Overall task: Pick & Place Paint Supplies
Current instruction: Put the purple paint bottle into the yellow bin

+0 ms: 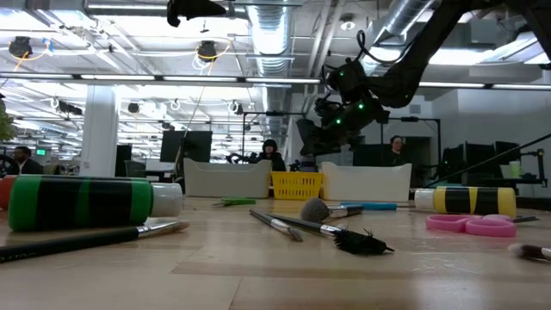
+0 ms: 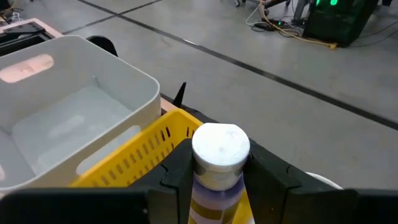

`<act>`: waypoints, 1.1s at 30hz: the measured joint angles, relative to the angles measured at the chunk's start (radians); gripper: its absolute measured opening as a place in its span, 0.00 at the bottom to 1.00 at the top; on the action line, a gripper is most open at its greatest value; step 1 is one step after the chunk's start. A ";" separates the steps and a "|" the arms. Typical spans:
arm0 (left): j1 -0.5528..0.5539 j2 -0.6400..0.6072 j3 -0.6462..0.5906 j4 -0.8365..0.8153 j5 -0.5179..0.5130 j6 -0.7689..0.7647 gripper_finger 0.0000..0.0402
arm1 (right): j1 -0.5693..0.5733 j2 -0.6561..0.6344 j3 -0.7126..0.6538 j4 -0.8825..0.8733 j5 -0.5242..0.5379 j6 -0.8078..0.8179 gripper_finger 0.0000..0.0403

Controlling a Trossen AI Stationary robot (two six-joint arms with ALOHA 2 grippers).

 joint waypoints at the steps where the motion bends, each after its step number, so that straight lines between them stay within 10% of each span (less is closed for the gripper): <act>1: 0.000 0.000 0.000 0.000 0.000 0.000 0.48 | -0.001 0.000 0.000 -0.001 -0.002 0.000 0.26; 33: 0.000 0.000 0.000 -0.002 0.001 -0.049 0.48 | 0.089 -0.020 -0.114 0.163 0.010 -0.004 0.26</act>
